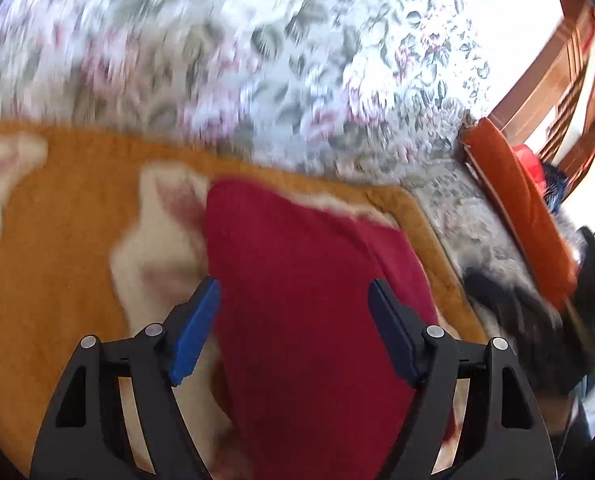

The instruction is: Fold small clothes

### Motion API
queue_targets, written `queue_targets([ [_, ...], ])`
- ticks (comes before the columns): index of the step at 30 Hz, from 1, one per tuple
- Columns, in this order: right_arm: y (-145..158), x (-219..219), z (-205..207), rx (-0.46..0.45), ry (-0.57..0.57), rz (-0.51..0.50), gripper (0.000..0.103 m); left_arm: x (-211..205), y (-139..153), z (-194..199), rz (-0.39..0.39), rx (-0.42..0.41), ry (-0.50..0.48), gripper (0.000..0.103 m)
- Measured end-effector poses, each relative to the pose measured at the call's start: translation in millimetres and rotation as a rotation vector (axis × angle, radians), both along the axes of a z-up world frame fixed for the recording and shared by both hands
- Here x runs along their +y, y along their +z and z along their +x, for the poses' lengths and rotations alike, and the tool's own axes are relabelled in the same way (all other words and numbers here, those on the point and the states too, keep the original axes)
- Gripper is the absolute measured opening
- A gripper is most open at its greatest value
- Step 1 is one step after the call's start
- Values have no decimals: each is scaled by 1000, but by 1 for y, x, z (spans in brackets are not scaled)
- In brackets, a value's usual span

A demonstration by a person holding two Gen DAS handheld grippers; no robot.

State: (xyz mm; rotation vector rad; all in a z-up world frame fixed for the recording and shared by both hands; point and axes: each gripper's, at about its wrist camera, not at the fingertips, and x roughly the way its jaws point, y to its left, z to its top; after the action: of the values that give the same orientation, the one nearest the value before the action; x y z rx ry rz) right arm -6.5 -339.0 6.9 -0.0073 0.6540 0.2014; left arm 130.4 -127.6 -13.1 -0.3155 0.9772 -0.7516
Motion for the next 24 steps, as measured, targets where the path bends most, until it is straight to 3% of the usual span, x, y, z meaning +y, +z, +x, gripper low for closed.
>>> queue_targets([
  [2,-8,-5,36,63,-28,45,34,-9,-12,-6,35,24,-14,76],
  [5,-63,-14,77,342,-75,43,34,-16,-9,-9,101,7,-43,76],
  [8,-34,-25,50,221,-84,113,37,3,2,-7,48,-10,-58,76],
  [10,-20,-38,17,131,-89,196,59,14,-1,-5,30,5,-60,76],
  [11,-21,-42,7,113,-100,219,75,15,-7,-3,16,37,-73,76],
  [14,-44,-54,-18,169,-118,391,76,5,-30,-2,-31,151,-129,78],
  [18,-99,-65,-20,306,-188,587,78,3,-45,-5,-94,190,-129,83],
  [20,-98,-63,-26,210,-172,608,78,6,-45,-4,-126,204,-113,83],
  [22,-100,-58,-22,198,-86,682,76,9,-45,-2,-153,214,-97,83],
  [24,-102,-50,-16,196,-88,649,72,13,-47,-1,-161,221,-64,63],
])
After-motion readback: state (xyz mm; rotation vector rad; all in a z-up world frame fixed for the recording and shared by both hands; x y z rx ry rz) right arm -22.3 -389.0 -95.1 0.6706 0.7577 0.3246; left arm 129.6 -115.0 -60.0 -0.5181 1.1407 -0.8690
